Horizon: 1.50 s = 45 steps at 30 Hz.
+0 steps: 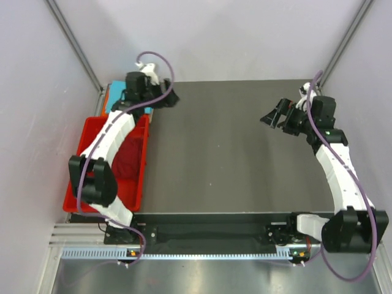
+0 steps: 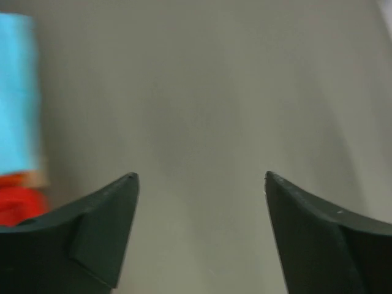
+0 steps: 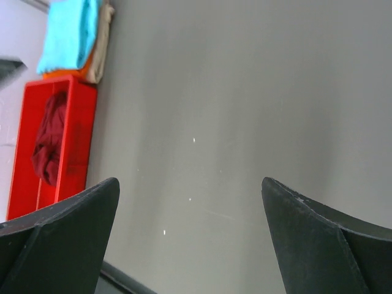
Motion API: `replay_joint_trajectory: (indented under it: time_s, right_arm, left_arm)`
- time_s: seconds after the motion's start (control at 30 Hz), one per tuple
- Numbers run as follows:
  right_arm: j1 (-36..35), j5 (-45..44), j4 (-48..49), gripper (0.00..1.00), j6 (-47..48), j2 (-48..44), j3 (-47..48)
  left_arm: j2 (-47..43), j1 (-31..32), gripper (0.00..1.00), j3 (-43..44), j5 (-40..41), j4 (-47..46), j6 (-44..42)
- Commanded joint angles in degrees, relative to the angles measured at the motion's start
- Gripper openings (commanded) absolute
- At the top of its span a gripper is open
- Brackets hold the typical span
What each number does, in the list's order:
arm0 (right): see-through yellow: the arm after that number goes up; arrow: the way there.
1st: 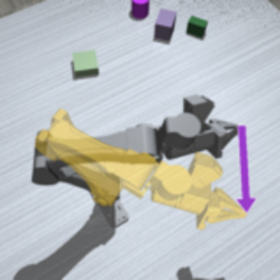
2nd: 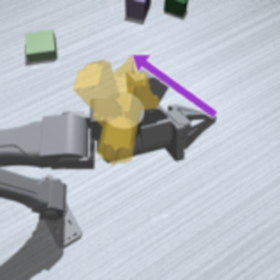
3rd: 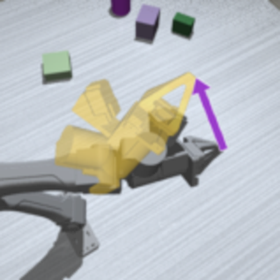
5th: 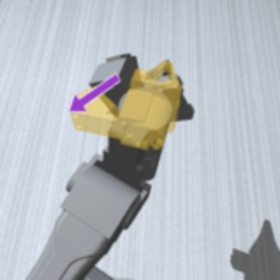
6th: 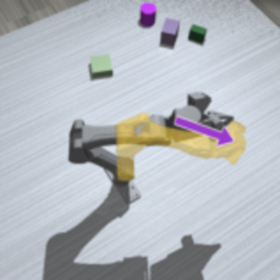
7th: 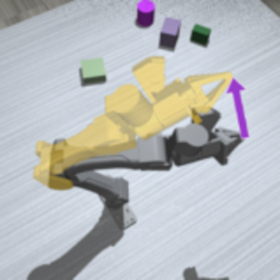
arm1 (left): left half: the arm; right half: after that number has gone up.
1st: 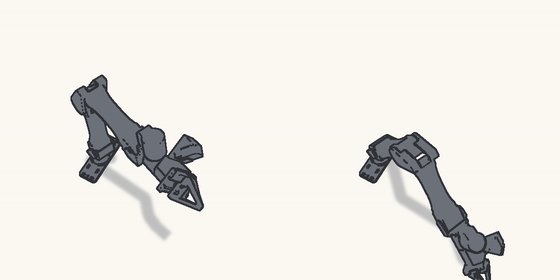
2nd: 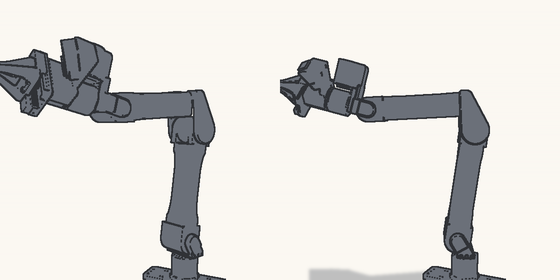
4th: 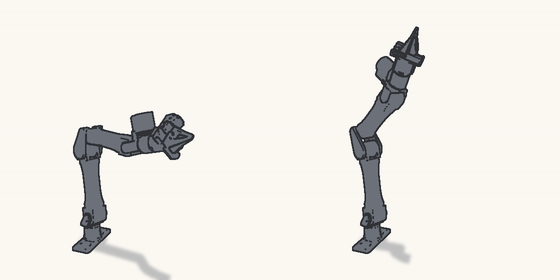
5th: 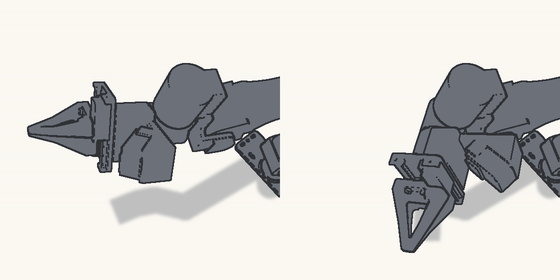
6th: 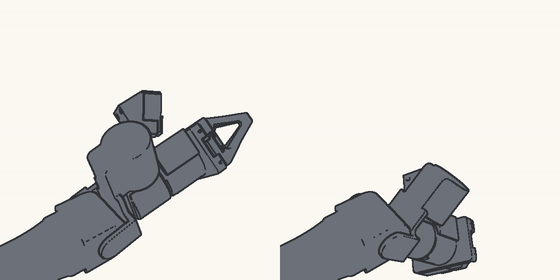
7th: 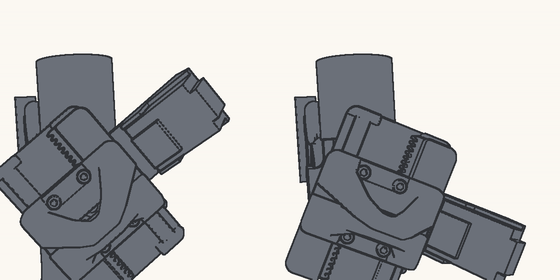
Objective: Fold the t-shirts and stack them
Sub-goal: Reset both grippers
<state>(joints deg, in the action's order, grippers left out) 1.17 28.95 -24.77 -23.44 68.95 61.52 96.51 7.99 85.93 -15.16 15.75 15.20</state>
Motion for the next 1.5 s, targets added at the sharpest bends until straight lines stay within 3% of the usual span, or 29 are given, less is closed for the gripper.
replay_joint_trajectory:
  time_s: [0.0, 0.03, 0.2, 0.43, 1.47]
  right_arm:
    - [-0.5, -3.6, -2.3, 1.00, 1.1, -8.8, -1.6]
    - [-0.5, -3.9, -2.4, 1.00, 0.8, -10.6, -2.8]
    - [-0.5, -5.9, -4.1, 1.00, -1.4, -17.6, -4.6]
    - [-0.5, -7.7, -6.3, 1.00, 0.7, -23.3, -8.0]
    - [-0.5, -8.0, -6.3, 1.00, 1.1, -25.7, -9.0]
  left_arm:
    - [-10.0, 6.8, 0.94, -7.1, -4.4, 0.7, 0.7]
    - [-13.2, 9.0, 0.99, -10.2, -5.8, 0.6, 1.7]
    - [-22.4, 13.3, 0.99, -21.8, -10.8, -5.6, 8.0]
    - [-33.0, 15.0, 0.99, -32.8, -6.0, -7.3, 10.0]
    - [-40.4, 15.0, 0.99, -32.1, -2.6, -7.4, 11.8]
